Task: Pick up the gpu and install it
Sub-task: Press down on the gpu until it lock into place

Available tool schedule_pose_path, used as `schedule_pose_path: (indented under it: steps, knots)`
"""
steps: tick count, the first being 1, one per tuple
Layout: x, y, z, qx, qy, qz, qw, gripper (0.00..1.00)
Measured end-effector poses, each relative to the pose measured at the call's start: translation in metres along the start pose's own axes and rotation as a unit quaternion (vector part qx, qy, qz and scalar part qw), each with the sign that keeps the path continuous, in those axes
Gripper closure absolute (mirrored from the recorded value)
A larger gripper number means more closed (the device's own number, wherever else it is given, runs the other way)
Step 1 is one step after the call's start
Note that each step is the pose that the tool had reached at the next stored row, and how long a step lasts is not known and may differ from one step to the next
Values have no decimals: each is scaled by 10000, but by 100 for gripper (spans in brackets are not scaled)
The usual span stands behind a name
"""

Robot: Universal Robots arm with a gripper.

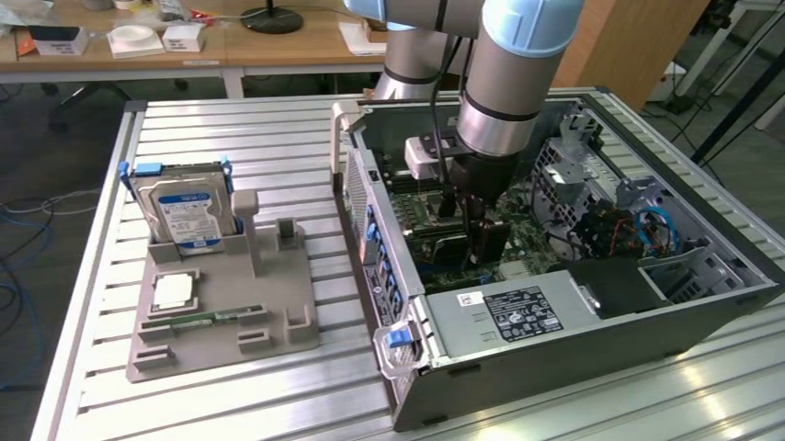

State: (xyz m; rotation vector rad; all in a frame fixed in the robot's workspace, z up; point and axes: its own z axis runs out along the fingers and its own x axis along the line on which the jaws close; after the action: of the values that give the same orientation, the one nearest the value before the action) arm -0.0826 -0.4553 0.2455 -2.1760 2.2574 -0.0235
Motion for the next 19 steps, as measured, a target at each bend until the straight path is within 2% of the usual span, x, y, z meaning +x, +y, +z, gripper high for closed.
schedule_pose_path:
  steps: [3,9,19]
  knots:
    - [0,0,-14,0,2,0,10000,1]
    - [2,-1,-258,0,5,0,10000,1]
    - [2,1,-269,0,3,0,10000,1]
